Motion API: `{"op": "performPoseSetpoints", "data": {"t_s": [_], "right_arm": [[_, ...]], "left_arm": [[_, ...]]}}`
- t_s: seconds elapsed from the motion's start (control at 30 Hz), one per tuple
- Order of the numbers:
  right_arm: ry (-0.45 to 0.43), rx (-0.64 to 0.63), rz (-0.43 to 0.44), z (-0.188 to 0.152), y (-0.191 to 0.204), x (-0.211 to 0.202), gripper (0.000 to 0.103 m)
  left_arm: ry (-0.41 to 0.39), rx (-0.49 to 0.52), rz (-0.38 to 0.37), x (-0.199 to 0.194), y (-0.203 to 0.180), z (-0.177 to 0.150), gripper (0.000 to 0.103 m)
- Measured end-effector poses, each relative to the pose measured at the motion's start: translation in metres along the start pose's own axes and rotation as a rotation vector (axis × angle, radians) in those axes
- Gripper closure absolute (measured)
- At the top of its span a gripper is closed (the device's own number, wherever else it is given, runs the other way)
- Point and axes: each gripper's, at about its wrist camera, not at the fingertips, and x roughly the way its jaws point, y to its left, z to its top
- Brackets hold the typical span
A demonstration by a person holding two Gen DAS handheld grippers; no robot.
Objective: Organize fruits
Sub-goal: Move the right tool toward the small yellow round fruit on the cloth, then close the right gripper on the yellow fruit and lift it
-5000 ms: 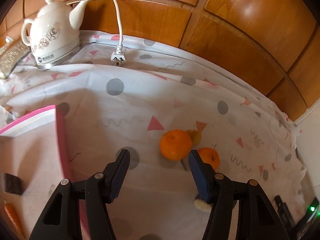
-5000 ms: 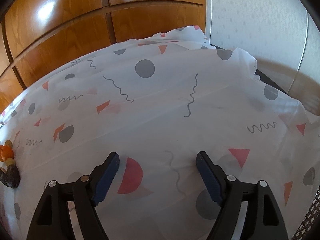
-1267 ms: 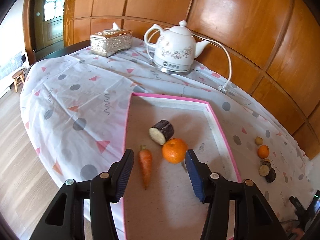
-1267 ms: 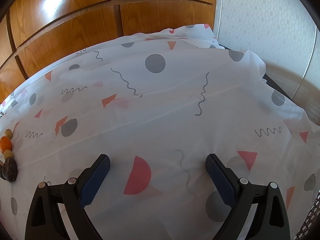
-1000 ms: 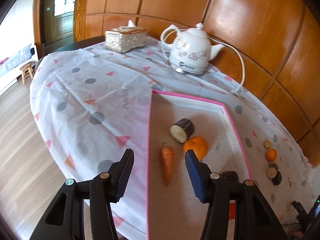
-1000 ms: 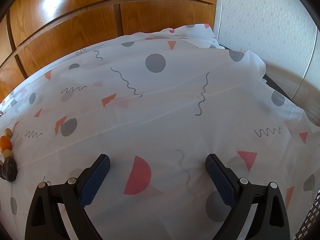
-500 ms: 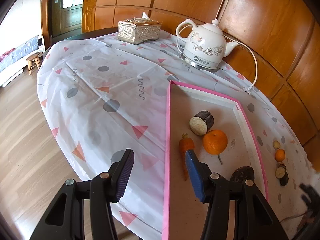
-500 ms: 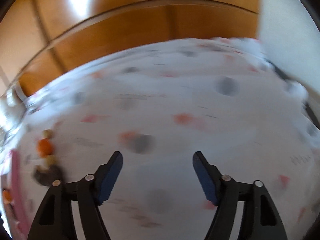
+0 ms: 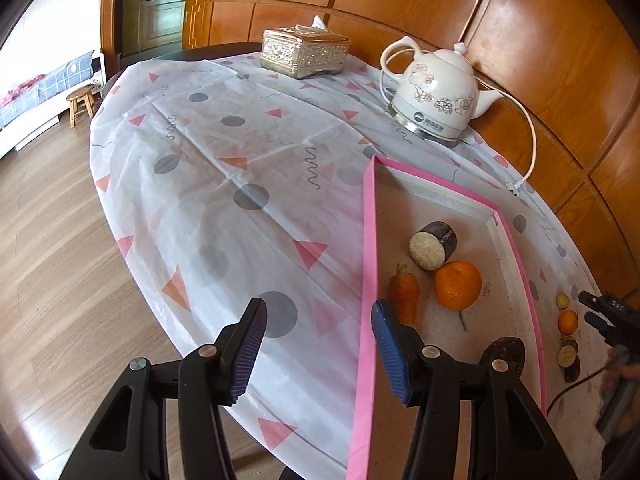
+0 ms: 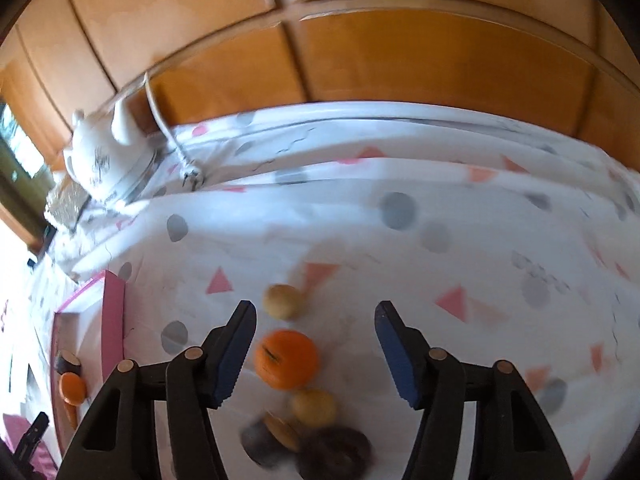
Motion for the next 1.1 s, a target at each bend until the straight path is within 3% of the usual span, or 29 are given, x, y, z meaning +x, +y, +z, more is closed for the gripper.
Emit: {"op": "performPoseSetpoints", "data": {"t_s": [0.2,0.27,0.37,0.53,0.73,0.87,1.1], "right_arm": [[0.089,-0.052,-0.034,0.008,0.019,0.038,0.043],[0.12,-0.068,-0.054,0.008,0.021,0.048,0.066],[0.109,-0.105,-0.069,0.006,0.026,0.049,0.074],[0.053,-0.121,-0.084,0.009,0.027,0.037,0.074],[-0.048,-0.153,-0.036,0.012,0.046,0.008,0.074],[-0.079,-0.197,0.044,0.006,0.07,-0.01,0.074],[-0.051,-0.261,0.187,-0.02,0.112,-0.021,0.074]], "left_arm": [[0.004,-0.031,0.01,0.001,0.01,-0.002,0.047],[0.01,-0.038,0.012,0.003,0.011,-0.002,0.046],[0.009,-0.038,0.013,0.003,0.012,-0.002,0.046],[0.009,-0.036,0.012,0.002,0.011,-0.003,0.046],[0.006,-0.035,0.0,0.0,0.01,-0.004,0.046],[0.002,-0.029,-0.005,-0.004,0.008,-0.005,0.046],[-0.007,-0.028,-0.017,-0.01,0.008,-0.006,0.046]]}}
